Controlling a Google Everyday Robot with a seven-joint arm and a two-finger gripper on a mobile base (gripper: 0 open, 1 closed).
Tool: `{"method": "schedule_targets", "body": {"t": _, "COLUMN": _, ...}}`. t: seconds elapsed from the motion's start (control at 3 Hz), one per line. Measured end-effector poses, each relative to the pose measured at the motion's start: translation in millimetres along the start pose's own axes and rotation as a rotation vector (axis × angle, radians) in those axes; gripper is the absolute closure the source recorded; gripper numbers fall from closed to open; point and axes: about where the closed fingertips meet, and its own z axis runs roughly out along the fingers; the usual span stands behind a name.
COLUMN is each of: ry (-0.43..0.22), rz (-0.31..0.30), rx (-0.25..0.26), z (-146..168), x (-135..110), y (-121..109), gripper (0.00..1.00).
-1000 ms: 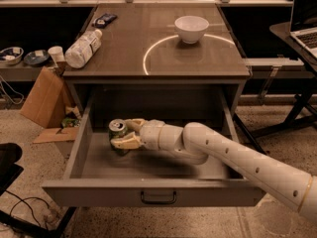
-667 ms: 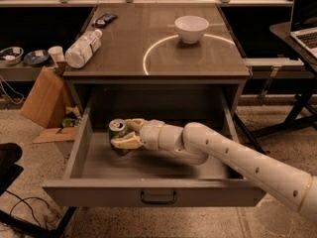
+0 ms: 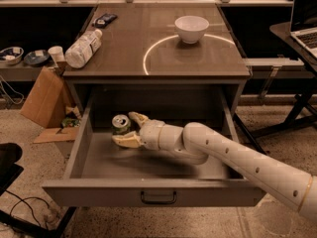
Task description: Place green can into top drawer
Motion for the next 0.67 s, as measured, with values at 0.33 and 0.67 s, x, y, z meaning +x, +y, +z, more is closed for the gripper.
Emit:
{"method": "schedule_targets", "body": {"t": 0.33, "ry": 0.026, "rz": -0.03, "rx": -0.057, "z": -7.5, "x": -13.2, "y": 6.2, "gripper": 0.0}}
{"method": "schedule_targets", "body": {"t": 0.67, "ry": 0.099, "rz": -0.073, "rx": -0.143, "z": -36.1, "x": -31.3, "y": 20.2, "gripper": 0.0}}
